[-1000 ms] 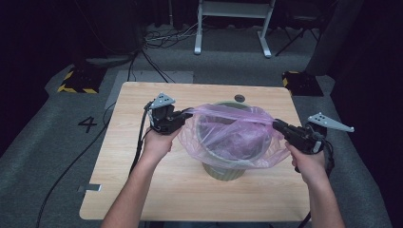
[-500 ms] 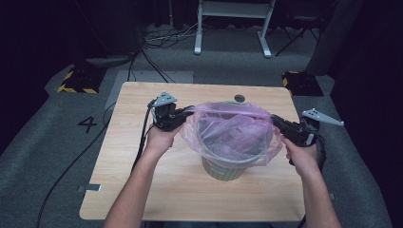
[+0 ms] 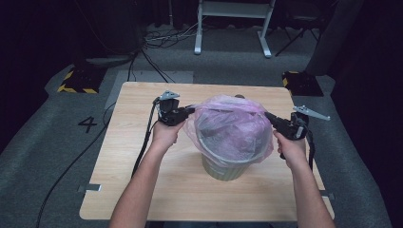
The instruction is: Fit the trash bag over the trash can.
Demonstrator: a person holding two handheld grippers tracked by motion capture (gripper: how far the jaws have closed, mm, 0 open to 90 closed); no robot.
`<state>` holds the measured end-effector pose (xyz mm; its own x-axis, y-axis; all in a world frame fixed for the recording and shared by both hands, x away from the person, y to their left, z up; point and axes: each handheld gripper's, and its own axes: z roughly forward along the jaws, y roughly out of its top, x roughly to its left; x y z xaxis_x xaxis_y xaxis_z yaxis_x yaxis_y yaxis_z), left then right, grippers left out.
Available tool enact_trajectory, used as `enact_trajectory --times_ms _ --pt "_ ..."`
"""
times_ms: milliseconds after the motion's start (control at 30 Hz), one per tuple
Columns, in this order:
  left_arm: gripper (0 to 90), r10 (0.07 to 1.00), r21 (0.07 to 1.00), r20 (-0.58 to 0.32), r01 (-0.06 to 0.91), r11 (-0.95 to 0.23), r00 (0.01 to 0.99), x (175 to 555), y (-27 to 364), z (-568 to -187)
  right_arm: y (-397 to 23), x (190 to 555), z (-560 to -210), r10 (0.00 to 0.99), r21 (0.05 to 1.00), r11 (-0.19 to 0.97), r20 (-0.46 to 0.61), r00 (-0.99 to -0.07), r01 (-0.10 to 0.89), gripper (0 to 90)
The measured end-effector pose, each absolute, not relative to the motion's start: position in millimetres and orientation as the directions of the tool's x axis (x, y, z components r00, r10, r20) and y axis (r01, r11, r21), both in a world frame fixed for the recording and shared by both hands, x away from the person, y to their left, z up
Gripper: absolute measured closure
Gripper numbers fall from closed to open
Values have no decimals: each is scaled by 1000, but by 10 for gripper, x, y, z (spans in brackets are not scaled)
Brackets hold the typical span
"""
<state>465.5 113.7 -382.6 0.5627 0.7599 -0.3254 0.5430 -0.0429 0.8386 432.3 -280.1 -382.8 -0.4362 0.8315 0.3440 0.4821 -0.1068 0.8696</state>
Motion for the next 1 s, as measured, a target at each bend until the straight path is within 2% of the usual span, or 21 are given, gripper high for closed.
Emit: enact_trajectory --times_ms 367,433,500,767,1000 --pt "896 768 785 -345 615 -79 539 4762 985 -4045 -2766 4394 -4070 838 829 -108 373 -399 549 899" --pt "896 801 757 -306 642 -124 515 4767 961 -4132 -2751 4402 -4141 857 812 -89 357 -371 577 900" --pt "896 780 742 -369 665 -81 506 4747 1011 -4224 -2773 4397 -4241 860 797 -93 366 -355 597 900" --pt "887 752 751 -380 654 -89 538 4541 1096 -4447 -2886 4254 -4504 853 767 -103 396 -340 634 900" --pt "891 714 789 -370 606 -95 594 4483 1119 -4492 -2918 4163 -4515 847 781 -105 395 -357 615 898"
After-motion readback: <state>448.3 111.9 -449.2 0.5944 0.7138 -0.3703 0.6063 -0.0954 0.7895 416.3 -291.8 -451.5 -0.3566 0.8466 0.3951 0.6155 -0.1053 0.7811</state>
